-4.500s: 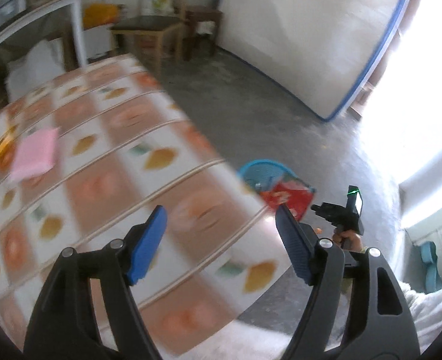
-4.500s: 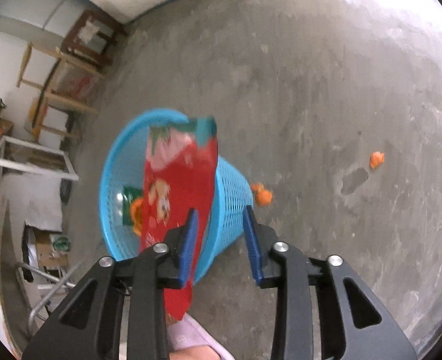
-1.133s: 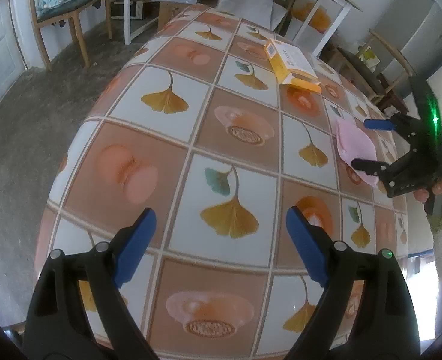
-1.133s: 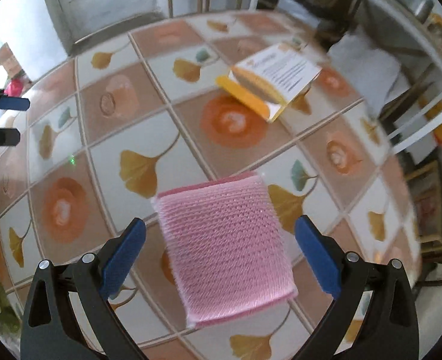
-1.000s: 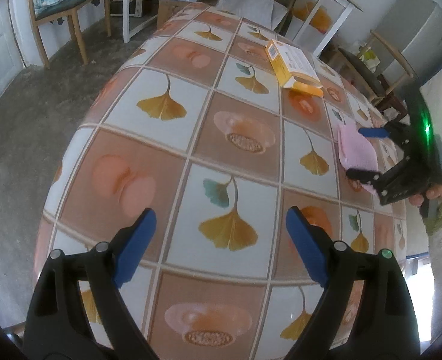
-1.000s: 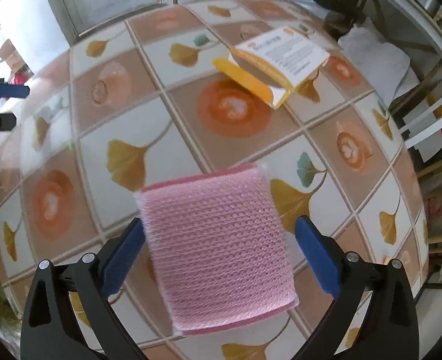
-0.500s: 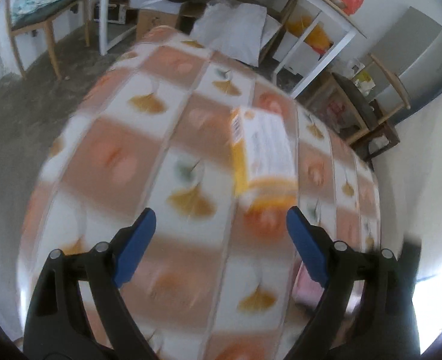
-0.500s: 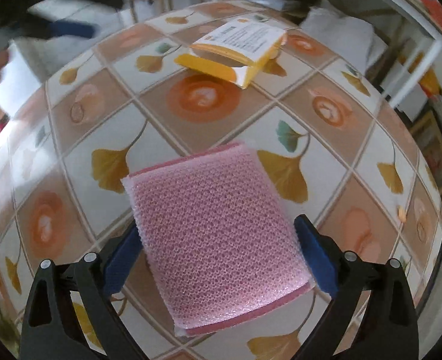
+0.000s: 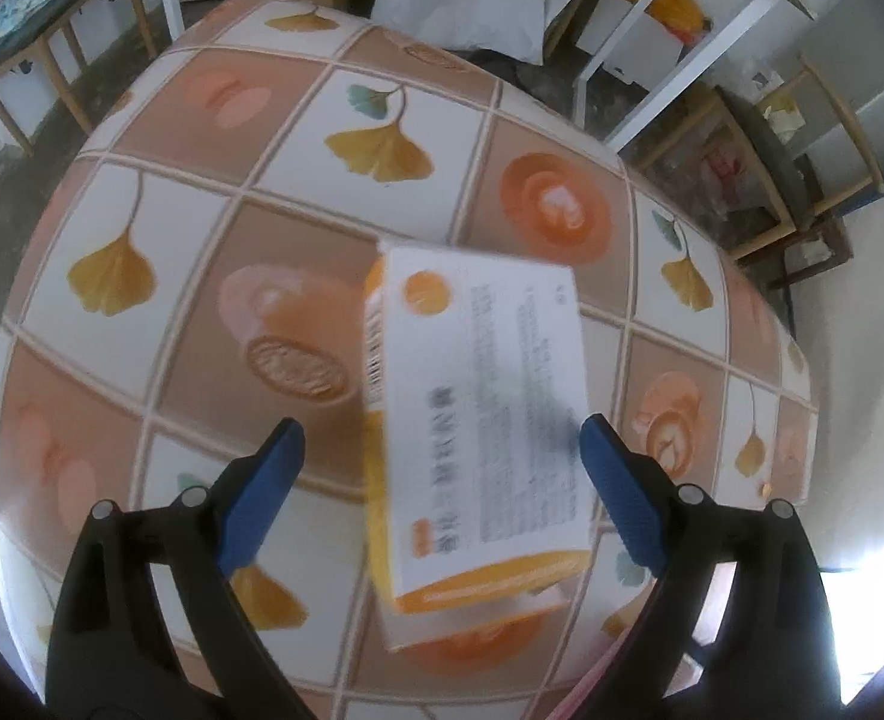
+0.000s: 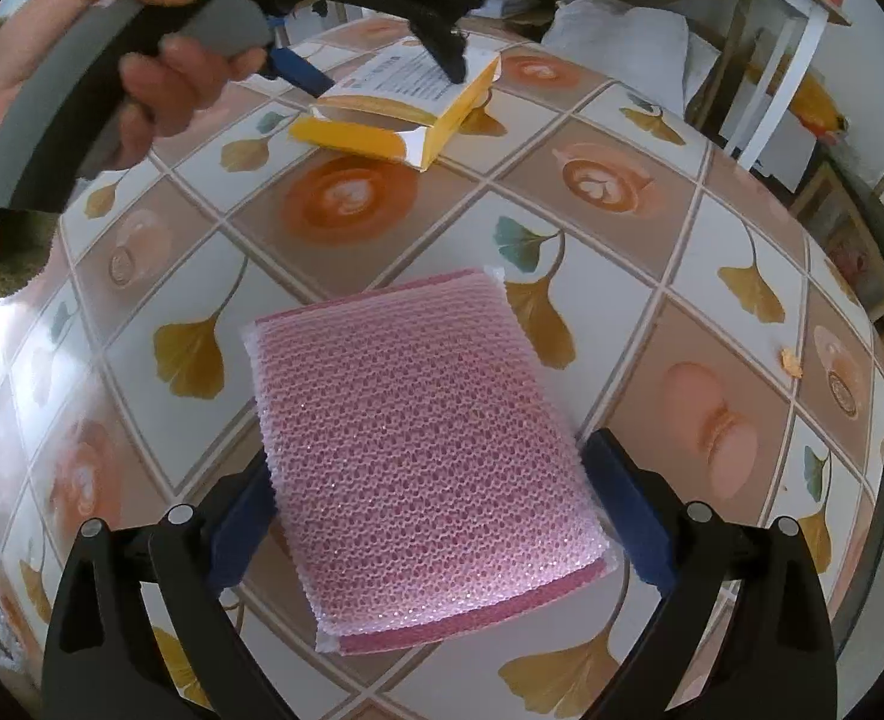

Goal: Collect trash
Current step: 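Grasp the white medicine box with the left tool while the right tool holds the sponge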

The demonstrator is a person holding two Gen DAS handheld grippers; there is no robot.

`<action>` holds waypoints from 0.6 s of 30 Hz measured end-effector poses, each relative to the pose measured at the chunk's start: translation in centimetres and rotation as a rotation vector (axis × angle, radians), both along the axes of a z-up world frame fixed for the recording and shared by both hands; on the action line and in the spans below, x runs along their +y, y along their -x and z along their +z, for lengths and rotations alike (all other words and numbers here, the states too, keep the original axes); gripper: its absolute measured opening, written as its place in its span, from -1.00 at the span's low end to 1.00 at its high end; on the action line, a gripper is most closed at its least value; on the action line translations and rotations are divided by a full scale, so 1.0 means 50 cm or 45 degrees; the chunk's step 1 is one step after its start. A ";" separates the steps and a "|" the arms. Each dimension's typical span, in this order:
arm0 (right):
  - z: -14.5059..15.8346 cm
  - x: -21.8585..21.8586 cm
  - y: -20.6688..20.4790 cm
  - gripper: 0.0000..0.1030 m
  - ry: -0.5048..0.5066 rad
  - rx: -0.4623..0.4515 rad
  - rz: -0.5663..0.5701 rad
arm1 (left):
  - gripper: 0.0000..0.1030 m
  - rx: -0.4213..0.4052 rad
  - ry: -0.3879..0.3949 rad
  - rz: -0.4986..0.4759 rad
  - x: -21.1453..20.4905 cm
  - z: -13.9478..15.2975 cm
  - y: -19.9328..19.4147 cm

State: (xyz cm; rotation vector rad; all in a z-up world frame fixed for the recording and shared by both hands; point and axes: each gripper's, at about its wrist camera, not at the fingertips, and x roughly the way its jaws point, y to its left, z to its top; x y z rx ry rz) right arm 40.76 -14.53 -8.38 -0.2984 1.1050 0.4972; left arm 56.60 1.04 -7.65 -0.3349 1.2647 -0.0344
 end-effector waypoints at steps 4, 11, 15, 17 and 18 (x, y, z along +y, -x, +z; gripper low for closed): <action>-0.001 0.000 0.005 0.83 0.001 -0.018 -0.013 | 0.73 0.019 -0.001 0.011 -0.014 -0.003 -0.011; -0.002 -0.001 0.012 0.83 -0.008 -0.031 -0.042 | 0.58 0.020 -0.222 -0.056 -0.048 -0.010 -0.011; 0.003 0.002 0.031 0.72 0.004 -0.051 -0.038 | 0.32 0.017 -0.273 -0.137 -0.062 -0.003 0.009; 0.009 0.002 0.042 0.67 0.015 -0.058 -0.043 | 0.31 -0.003 -0.278 -0.163 -0.062 0.007 0.030; 0.011 0.002 0.048 0.67 0.017 -0.058 -0.047 | 0.31 -0.014 -0.278 -0.173 -0.061 0.011 0.038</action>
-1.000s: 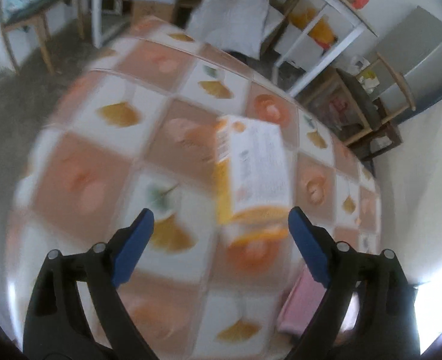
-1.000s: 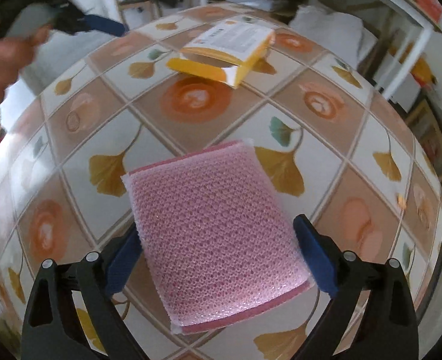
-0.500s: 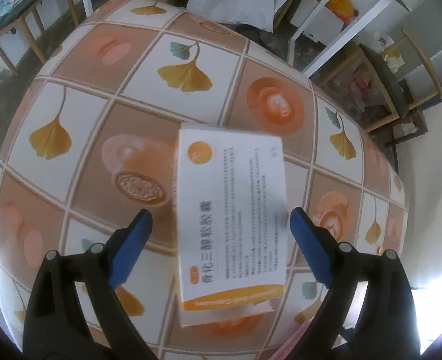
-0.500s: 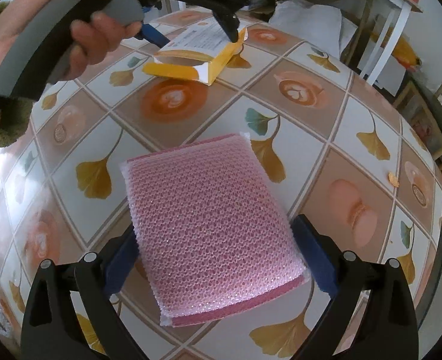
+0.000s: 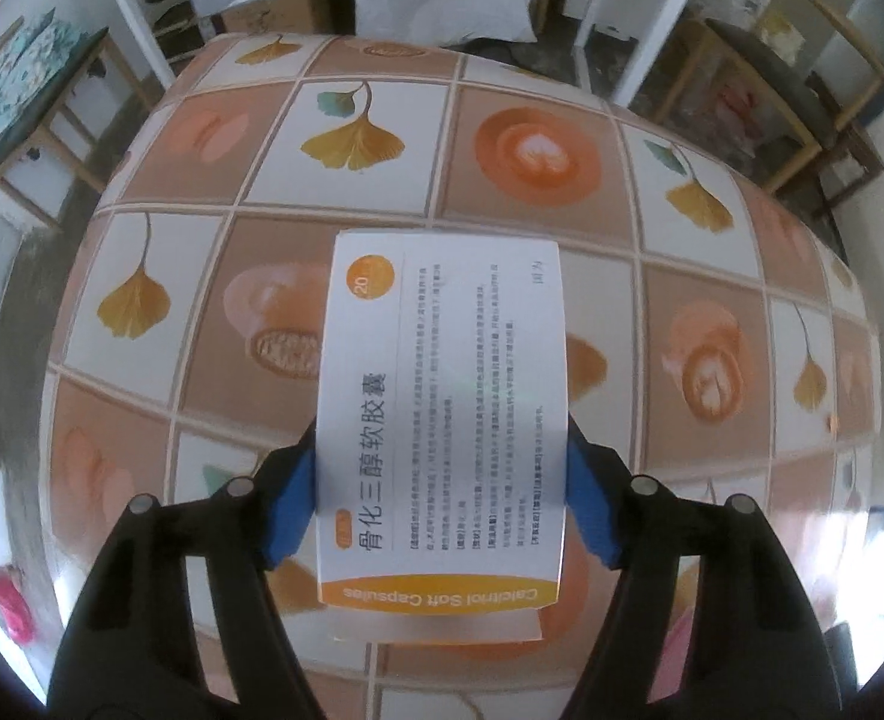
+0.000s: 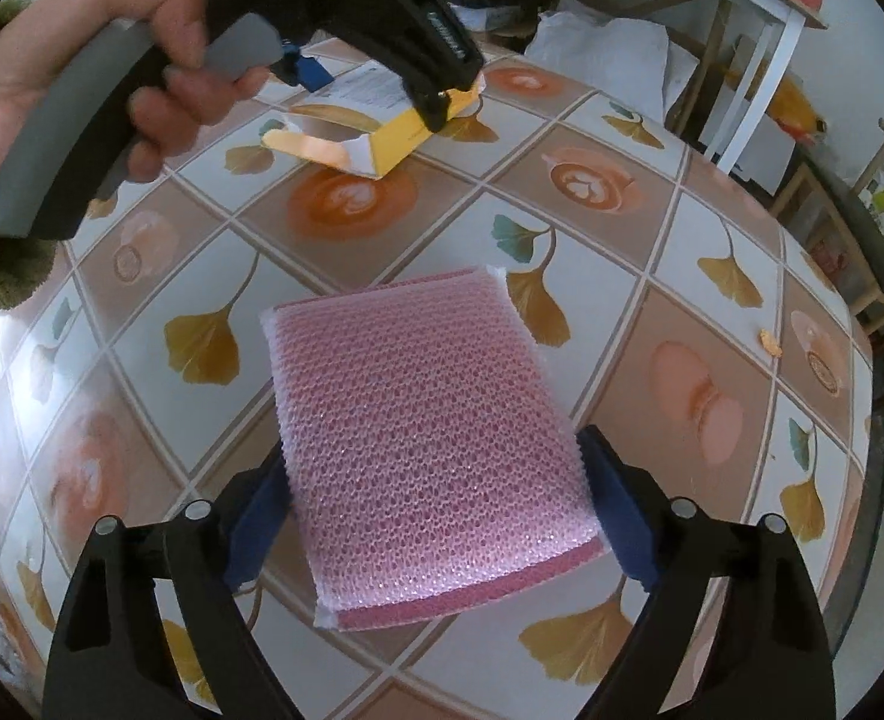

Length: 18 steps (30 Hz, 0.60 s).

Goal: Collect trash
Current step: 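Grasp the white medicine box with the left tool while the right tool holds the sponge, then carry the sponge and medicine box off the table to the blue wastebasket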

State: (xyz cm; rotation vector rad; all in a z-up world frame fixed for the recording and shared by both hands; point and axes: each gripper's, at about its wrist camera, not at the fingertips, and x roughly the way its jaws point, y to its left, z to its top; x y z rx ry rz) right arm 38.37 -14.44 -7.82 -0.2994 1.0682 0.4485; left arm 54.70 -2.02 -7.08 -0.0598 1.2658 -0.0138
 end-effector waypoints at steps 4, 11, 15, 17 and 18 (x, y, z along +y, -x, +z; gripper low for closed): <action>0.016 -0.005 0.041 0.64 0.010 -0.018 -0.022 | 0.31 -0.031 0.031 -0.086 0.000 0.018 0.077; 0.049 -0.059 0.165 0.63 -0.092 -0.002 -0.155 | 0.30 -0.073 0.129 -0.239 0.035 0.041 0.322; 0.053 -0.087 0.241 0.63 -0.136 0.017 -0.244 | 0.30 -0.096 0.183 -0.266 0.052 0.041 0.452; 0.053 -0.093 0.291 0.62 -0.152 0.018 -0.290 | 0.30 -0.117 0.184 -0.274 0.053 0.035 0.512; 0.053 -0.097 0.302 0.62 -0.160 0.020 -0.306 | 0.30 -0.121 0.184 -0.283 0.051 0.031 0.547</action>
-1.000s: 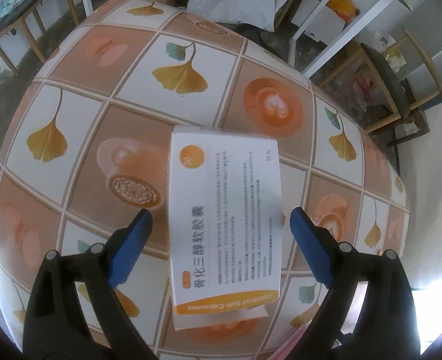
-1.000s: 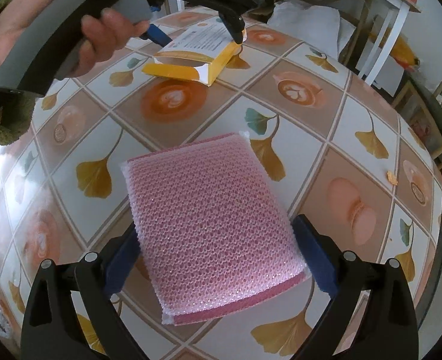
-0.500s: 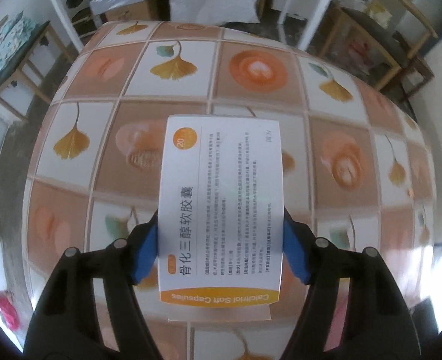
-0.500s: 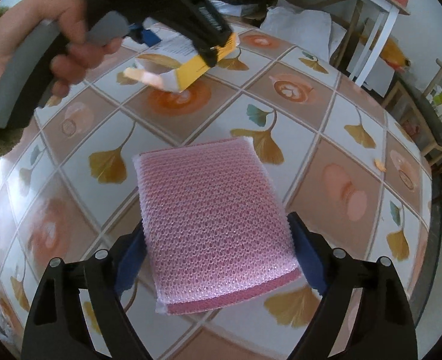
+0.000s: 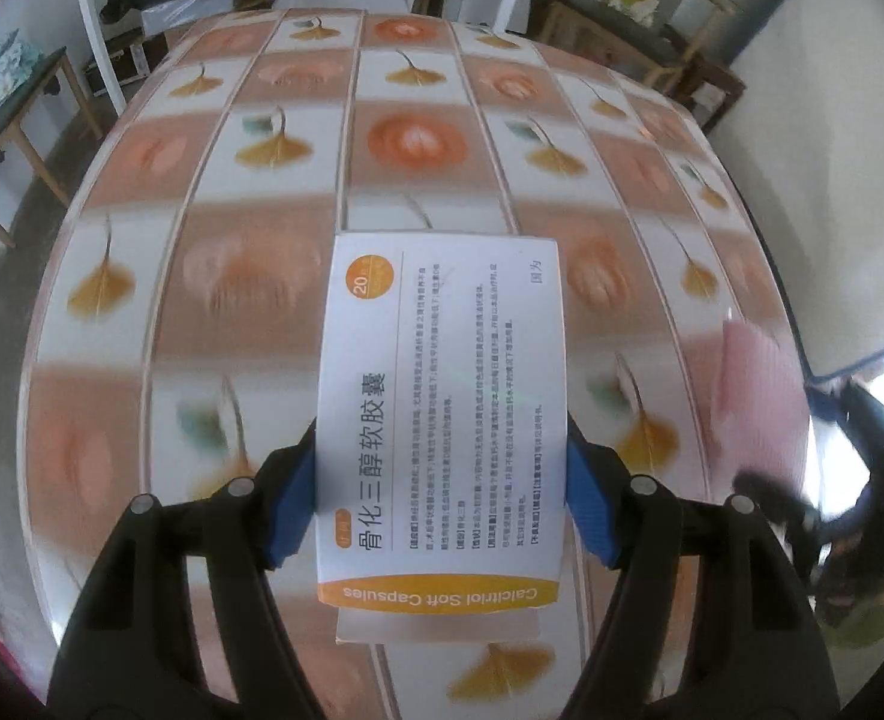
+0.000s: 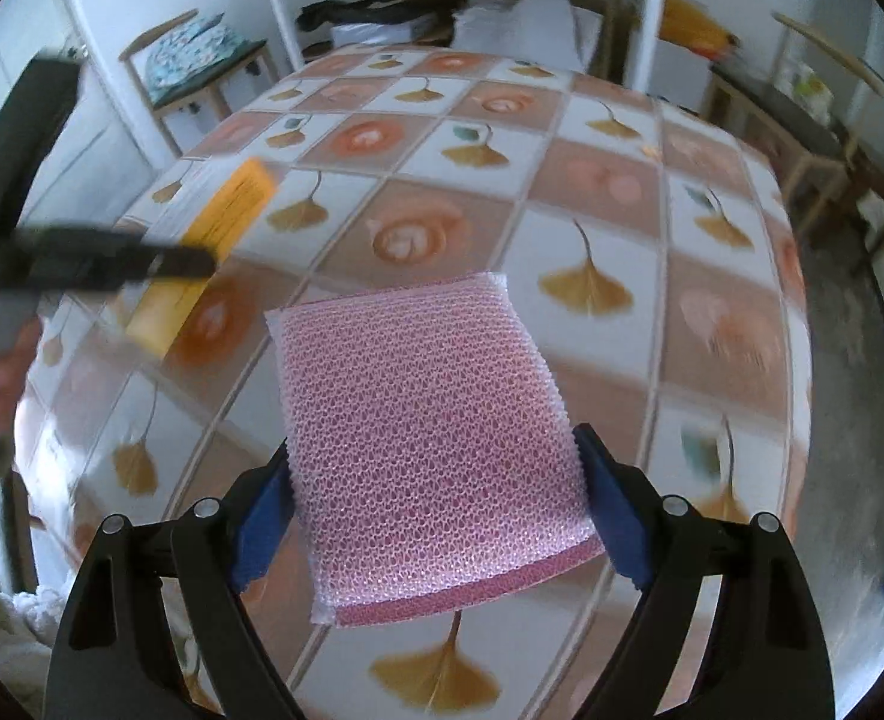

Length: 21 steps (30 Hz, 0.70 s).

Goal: Collect trash
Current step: 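Carry the sponge and medicine box off the table to the blue wastebasket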

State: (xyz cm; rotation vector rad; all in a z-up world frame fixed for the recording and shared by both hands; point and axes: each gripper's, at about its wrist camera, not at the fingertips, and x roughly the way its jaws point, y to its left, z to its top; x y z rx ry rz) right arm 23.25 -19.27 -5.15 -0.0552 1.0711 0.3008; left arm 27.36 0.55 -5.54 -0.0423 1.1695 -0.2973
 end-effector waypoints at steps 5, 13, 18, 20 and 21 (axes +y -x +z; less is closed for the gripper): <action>-0.012 -0.030 0.063 0.62 -0.051 0.032 -0.131 | 0.30 -0.048 -0.076 -0.043 -0.029 -0.020 0.113; -0.021 -0.064 0.130 0.62 -0.051 0.044 -0.254 | 0.30 -0.138 -0.150 -0.101 -0.075 -0.019 0.219; -0.013 -0.076 0.160 0.62 -0.067 0.012 -0.283 | 0.30 -0.188 -0.182 -0.130 -0.096 -0.007 0.254; -0.007 -0.082 0.174 0.61 -0.082 -0.004 -0.295 | 0.30 -0.211 -0.192 -0.144 -0.104 0.000 0.265; -0.004 -0.086 0.179 0.61 -0.090 -0.011 -0.302 | 0.30 -0.229 -0.203 -0.147 -0.108 0.006 0.273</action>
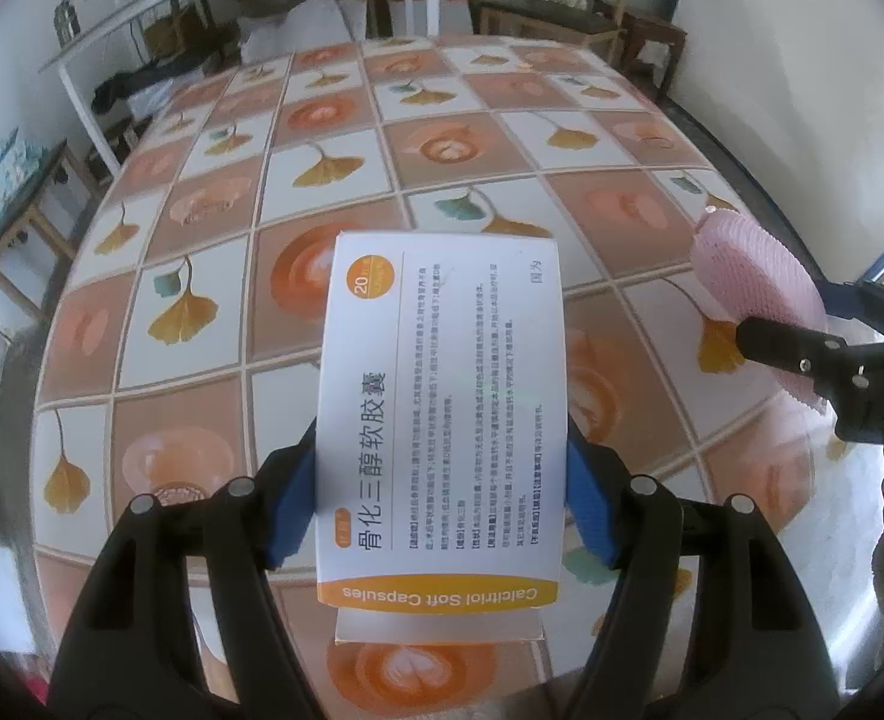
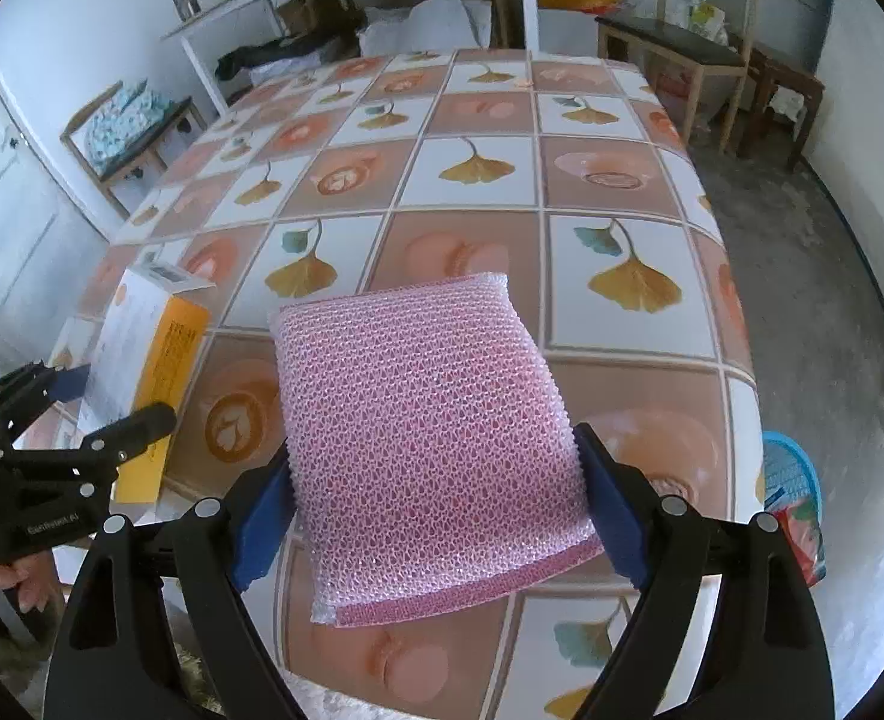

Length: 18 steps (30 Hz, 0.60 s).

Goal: Collect trash
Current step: 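Carry the sponge and medicine box off the table to the blue wastebasket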

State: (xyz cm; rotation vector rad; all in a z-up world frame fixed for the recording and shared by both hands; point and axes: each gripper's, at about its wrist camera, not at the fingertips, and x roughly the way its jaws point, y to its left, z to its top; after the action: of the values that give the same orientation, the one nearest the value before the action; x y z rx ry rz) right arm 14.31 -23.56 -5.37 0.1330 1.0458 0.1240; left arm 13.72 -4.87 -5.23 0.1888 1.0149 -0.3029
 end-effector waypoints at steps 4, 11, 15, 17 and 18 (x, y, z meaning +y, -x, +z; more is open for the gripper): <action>0.018 -0.019 0.025 0.61 -0.023 -0.038 -0.022 | 0.30 -0.059 -0.008 -0.011 -0.016 0.023 0.022; 0.052 -0.071 0.077 0.61 -0.048 -0.117 -0.081 | 0.31 -0.154 -0.035 -0.052 -0.060 0.061 0.061; 0.067 -0.135 0.120 0.61 -0.066 -0.166 -0.170 | 0.30 -0.159 -0.031 -0.103 -0.099 0.069 0.076; 0.074 -0.174 0.142 0.61 -0.059 -0.185 -0.236 | 0.30 -0.142 0.004 -0.158 -0.131 0.077 0.079; 0.080 -0.209 0.160 0.61 -0.049 -0.196 -0.297 | 0.30 -0.135 0.025 -0.181 -0.144 0.080 0.080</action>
State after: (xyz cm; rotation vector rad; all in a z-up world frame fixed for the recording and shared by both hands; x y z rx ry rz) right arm 6.32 -33.99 -1.39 0.2751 0.8678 -0.0567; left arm 9.74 -12.07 -1.22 0.2571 0.8946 -0.4275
